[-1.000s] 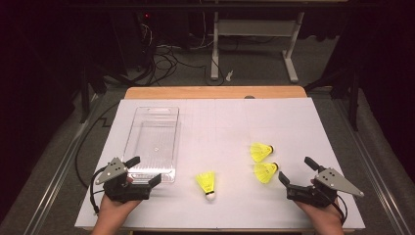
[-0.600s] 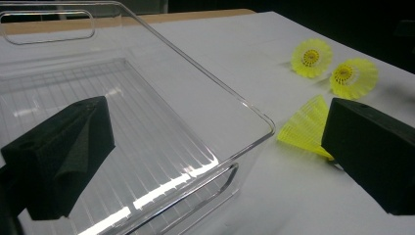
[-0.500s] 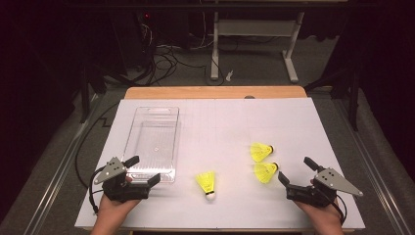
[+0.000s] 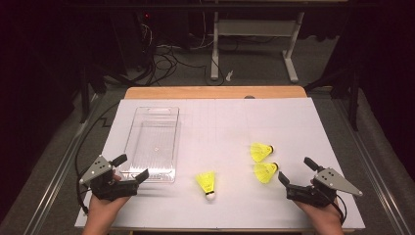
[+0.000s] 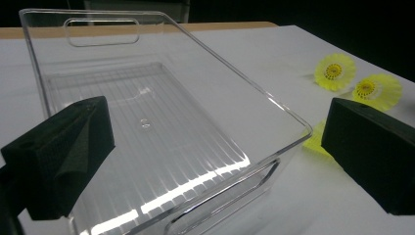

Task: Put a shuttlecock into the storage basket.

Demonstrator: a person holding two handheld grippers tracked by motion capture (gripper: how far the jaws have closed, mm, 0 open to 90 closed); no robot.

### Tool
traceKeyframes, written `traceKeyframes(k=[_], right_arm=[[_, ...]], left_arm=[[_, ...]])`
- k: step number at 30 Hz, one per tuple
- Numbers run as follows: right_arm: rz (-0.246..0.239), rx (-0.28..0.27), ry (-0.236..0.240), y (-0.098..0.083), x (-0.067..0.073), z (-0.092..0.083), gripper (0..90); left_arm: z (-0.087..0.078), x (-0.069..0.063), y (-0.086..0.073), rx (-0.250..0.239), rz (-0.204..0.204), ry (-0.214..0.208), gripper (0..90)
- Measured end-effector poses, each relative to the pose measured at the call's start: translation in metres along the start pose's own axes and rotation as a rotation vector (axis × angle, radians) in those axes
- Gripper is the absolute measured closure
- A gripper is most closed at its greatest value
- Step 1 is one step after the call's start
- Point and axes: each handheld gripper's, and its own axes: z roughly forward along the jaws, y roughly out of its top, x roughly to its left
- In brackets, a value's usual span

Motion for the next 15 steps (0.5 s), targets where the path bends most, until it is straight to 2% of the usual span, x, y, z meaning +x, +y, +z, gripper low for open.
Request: traceKeyframes(k=[6, 10, 15], right_arm=[[-0.002, 0.001, -0.001, 0.000, -0.001, 0.000, 0.4], [0.001, 0.003, -0.004, 0.000, -0.001, 0.000, 0.4], [0.001, 0.004, -0.008, 0.000, -0.002, 0.000, 0.4]], left_arm=[[-0.009, 0.009, -0.001, 0.003, 0.002, 0.034, 0.4], [-0.016, 0.017, -0.003, -0.013, -0.025, 0.043, 0.4], [-0.022, 0.023, -0.005, -0.018, -0.039, 0.061, 0.3]])
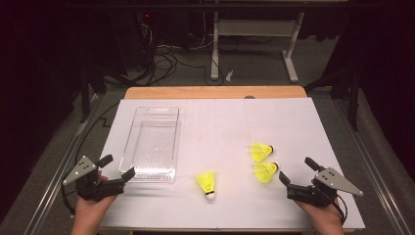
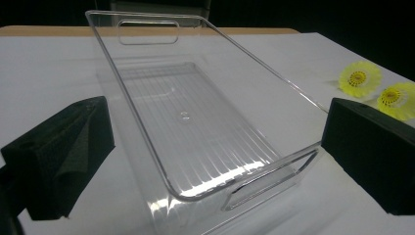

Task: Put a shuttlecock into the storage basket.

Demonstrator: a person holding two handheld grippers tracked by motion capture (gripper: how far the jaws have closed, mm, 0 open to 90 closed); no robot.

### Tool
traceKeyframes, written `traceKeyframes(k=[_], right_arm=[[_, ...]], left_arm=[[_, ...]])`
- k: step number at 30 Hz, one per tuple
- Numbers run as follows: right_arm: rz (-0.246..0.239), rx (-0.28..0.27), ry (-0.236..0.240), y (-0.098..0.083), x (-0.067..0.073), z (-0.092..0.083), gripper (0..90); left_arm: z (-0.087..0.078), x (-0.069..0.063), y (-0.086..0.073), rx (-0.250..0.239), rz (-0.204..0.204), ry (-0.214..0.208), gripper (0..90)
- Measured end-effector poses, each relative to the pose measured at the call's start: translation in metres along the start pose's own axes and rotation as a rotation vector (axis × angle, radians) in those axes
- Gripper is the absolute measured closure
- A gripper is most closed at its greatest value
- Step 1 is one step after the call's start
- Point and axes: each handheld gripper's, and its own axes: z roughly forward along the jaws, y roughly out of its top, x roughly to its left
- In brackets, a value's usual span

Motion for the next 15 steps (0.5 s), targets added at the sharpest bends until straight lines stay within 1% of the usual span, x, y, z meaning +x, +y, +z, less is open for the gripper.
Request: traceKeyframes(k=[4, 5, 7, 11, 15], right_arm=[[0.001, -0.004, -0.006, 0.0001, -0.0013, -0.0008, 0.4], [0.004, -0.005, -0.006, 0.0001, -0.0013, -0.0009, 0.4], [0.002, -0.004, -0.005, 0.0001, -0.0018, -0.0010, 0.4], [0.003, -0.001, -0.007, -0.0003, -0.0020, -0.0007, 0.4], [0.003, 0.001, -0.005, -0.0005, -0.0015, -0.0005, 0.4]], left_arm=[[0.0000, 0.0010, -0.0006, 0.003, -0.004, 0.002, 0.4], [0.0008, 0.0001, -0.0005, 0.007, -0.001, -0.001, 0.4], [0.0033, -0.0031, -0.0004, 0.027, 0.026, 0.006, 0.4], [0.0048, -0.0042, -0.0004, 0.038, 0.033, 0.002, 0.4], [0.0061, -0.0043, -0.0010, 0.048, 0.030, 0.004, 0.4]])
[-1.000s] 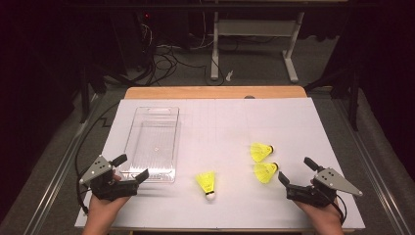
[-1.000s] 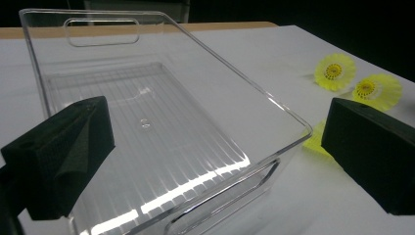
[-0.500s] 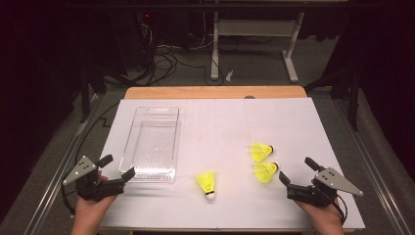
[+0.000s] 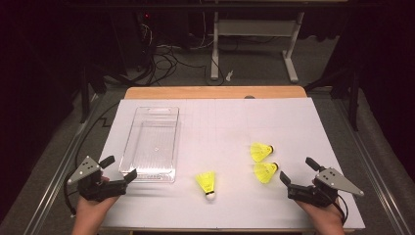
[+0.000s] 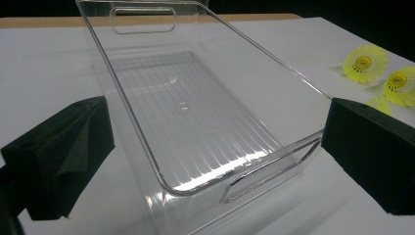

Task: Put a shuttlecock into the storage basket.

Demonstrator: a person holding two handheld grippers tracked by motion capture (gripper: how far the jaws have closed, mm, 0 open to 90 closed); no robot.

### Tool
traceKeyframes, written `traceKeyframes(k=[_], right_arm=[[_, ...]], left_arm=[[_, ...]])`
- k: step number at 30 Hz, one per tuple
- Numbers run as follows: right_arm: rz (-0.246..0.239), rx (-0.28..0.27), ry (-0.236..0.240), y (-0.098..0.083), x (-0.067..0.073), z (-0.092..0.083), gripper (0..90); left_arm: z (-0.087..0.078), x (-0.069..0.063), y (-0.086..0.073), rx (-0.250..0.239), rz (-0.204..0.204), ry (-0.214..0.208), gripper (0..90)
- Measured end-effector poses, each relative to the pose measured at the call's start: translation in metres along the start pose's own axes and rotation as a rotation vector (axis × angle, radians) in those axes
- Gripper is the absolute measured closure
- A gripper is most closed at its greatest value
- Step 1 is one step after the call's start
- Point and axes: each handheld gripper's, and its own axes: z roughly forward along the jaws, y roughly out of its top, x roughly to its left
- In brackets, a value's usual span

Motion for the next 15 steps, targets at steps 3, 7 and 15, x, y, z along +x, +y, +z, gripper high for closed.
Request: traceKeyframes(k=[3, 7, 15], right_arm=[[-0.001, 0.003, 0.000, 0.0000, 0.0007, 0.0004, 0.4], [-0.001, 0.004, 0.002, -0.0001, 0.0009, 0.0006, 0.4], [-0.003, 0.007, 0.005, -0.0009, 0.0011, 0.0014, 0.4]], left_arm=[[0.0015, -0.0008, 0.0000, 0.010, 0.005, -0.002, 0.3], [0.0029, -0.0006, -0.0005, 0.025, 0.004, -0.001, 0.3], [0.0044, -0.0021, -0.0010, 0.046, 0.010, -0.011, 0.4]])
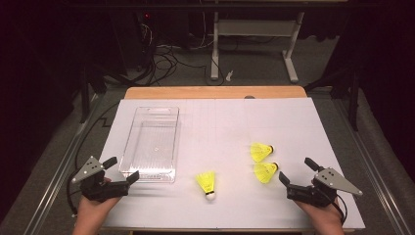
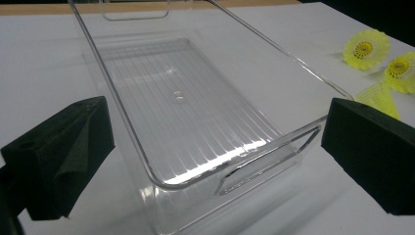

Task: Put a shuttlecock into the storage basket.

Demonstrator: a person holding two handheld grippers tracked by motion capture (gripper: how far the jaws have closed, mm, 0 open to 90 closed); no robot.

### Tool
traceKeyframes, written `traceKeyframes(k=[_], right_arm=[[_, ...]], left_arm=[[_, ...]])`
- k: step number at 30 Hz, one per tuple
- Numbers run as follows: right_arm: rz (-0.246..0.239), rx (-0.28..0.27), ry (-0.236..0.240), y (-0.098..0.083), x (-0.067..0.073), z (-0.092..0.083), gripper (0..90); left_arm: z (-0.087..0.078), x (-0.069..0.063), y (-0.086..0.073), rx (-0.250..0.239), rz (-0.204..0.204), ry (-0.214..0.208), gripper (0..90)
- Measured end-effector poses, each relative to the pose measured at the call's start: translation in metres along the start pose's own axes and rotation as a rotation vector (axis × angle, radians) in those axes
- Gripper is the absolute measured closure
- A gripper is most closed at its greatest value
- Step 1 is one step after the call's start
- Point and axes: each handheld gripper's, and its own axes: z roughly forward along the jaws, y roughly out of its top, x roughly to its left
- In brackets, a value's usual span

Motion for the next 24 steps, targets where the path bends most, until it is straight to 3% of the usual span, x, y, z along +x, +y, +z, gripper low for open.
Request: traceKeyframes(k=[11, 24], right_arm=[[0.007, 0.006, 0.003, -0.0008, -0.0002, 0.0006, 0.4], [-0.001, 0.011, 0.013, -0.0011, 0.0009, 0.0017, 0.4]], left_arm=[[0.0021, -0.0051, -0.0025, 0.057, -0.011, 0.015, 0.4], [0.0098, -0.0037, -0.0090, 0.186, -0.038, 0.025, 0.4]])
